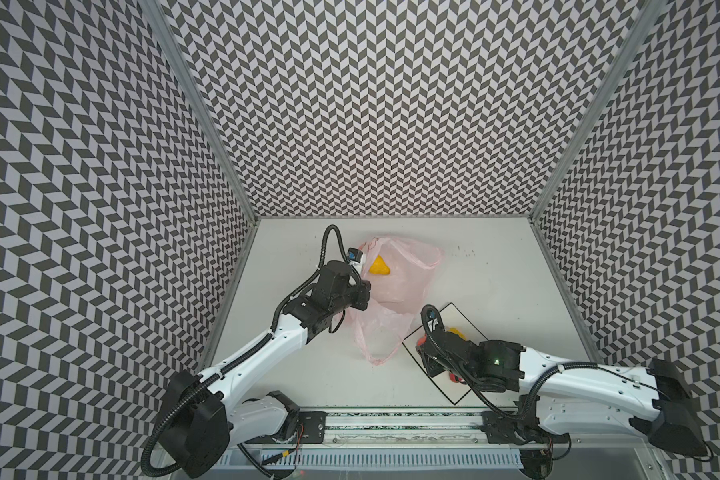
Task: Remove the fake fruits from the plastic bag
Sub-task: 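Lift the small red apple out of the bag with the right gripper, then lower the small red apple onto the tray and open the right gripper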
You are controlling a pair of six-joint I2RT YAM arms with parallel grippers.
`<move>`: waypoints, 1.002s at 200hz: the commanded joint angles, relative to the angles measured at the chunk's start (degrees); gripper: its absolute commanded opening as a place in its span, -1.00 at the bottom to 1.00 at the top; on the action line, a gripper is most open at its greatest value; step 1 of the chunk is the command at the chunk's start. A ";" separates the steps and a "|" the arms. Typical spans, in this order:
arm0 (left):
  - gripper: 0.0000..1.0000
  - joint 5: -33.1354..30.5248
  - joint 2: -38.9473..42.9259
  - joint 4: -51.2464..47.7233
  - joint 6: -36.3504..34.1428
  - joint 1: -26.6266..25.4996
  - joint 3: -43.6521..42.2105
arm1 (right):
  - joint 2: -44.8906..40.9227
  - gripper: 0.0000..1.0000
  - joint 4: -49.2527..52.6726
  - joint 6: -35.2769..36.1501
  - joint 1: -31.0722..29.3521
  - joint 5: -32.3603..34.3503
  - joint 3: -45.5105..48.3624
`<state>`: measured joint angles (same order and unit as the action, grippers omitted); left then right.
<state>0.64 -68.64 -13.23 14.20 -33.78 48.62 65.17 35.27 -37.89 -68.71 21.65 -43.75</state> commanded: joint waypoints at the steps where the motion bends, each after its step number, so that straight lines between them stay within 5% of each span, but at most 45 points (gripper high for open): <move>1: -1.00 -1.33 1.05 1.75 0.74 -0.52 1.22 | 2.91 -0.25 3.30 -6.56 -0.29 3.17 0.72; 67: -1.00 -1.19 1.38 1.95 0.39 -0.67 1.48 | 11.02 -0.18 3.32 -8.34 -0.26 6.02 1.10; 123: -1.00 -1.70 1.40 2.04 0.37 -1.19 1.75 | 14.51 0.10 2.91 -8.34 -0.17 5.90 2.25; 200: -1.00 -1.66 1.24 2.02 0.12 -1.20 2.19 | 7.02 0.51 3.93 -8.91 -0.12 5.90 2.43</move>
<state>-0.40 -68.45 -12.47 14.46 -34.54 48.84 76.58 38.98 -45.65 -68.73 26.22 -41.76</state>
